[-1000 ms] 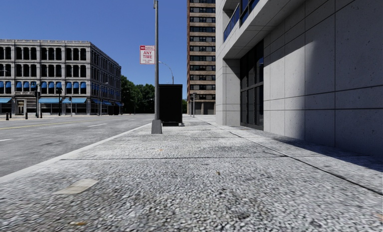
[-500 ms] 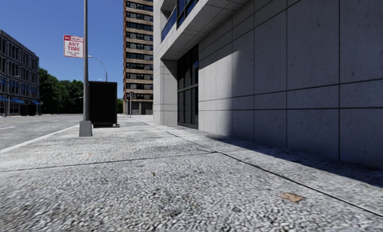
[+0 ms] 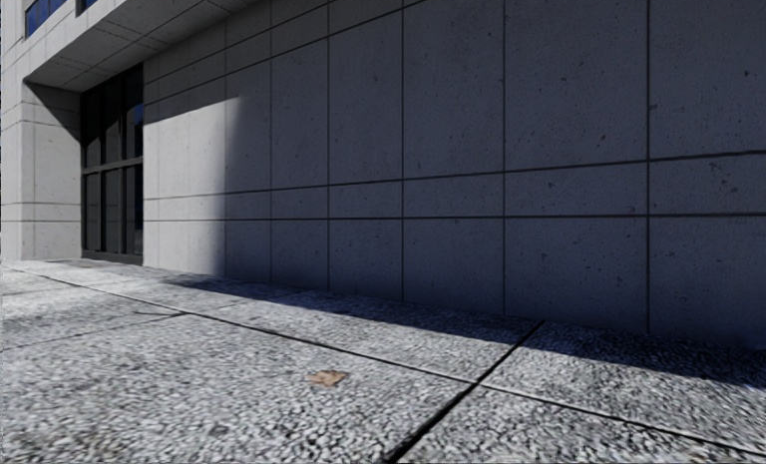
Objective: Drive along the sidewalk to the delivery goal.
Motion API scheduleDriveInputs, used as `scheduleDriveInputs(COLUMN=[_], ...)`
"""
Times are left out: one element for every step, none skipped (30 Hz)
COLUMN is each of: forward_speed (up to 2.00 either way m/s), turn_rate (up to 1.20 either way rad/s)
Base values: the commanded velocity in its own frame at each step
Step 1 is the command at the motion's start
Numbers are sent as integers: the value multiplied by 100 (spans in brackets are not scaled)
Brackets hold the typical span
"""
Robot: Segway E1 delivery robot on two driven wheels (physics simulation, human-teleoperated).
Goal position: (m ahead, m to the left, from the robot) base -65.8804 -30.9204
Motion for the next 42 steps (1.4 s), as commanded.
scheduleDriveInputs(forward_speed=[0,0,0,0,0,0,0,0,0,0,0,0,0,0,0,0,0,0,0,0,0,0,0,0,0,0,0,0,0,0,0,0,0,0,0,0,0,0,0,28,108,108], turn_rate=[-120,-120,-120,-120,-120,-120,-120,-120,-120,-120,-120,-120,-120,-120,-120,-120,-120,-120,-120,-120,-120,-120,-120,-120,-120,-120,-120,-120,-120,-120,-120,-120,-120,-119,-77,0,0,0,0,0,0,0])
